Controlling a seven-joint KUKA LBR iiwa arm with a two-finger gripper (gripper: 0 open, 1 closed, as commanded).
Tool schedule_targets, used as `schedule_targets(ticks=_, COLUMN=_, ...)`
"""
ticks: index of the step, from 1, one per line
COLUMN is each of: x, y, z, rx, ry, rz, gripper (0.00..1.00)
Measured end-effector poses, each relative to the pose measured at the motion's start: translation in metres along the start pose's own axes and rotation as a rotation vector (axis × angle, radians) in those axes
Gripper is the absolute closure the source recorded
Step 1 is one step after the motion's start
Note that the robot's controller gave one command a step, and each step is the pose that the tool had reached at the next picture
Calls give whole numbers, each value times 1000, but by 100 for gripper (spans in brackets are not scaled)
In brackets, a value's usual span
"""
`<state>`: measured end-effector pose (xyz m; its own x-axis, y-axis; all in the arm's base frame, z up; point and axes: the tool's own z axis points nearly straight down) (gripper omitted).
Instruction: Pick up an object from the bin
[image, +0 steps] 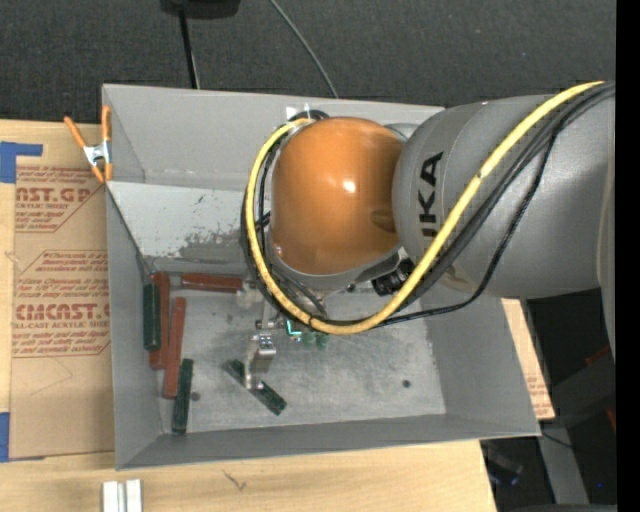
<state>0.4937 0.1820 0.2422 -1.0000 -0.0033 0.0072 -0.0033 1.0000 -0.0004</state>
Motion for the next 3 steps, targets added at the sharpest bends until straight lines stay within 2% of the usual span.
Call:
schedule_targets(ticks=1, x=-2, y=-1, z=-4, rx=-2, ry=-8, rz=2, gripper=0)
schedule_targets(ticks=2, x=-19, y=-15, z=45, rx=-4, ry=-15, rz=47, gripper=0)
schedule_targets(ticks=3, x=-21, y=-19, z=61, rx=-4, ry=-15, rz=58, gripper=0)
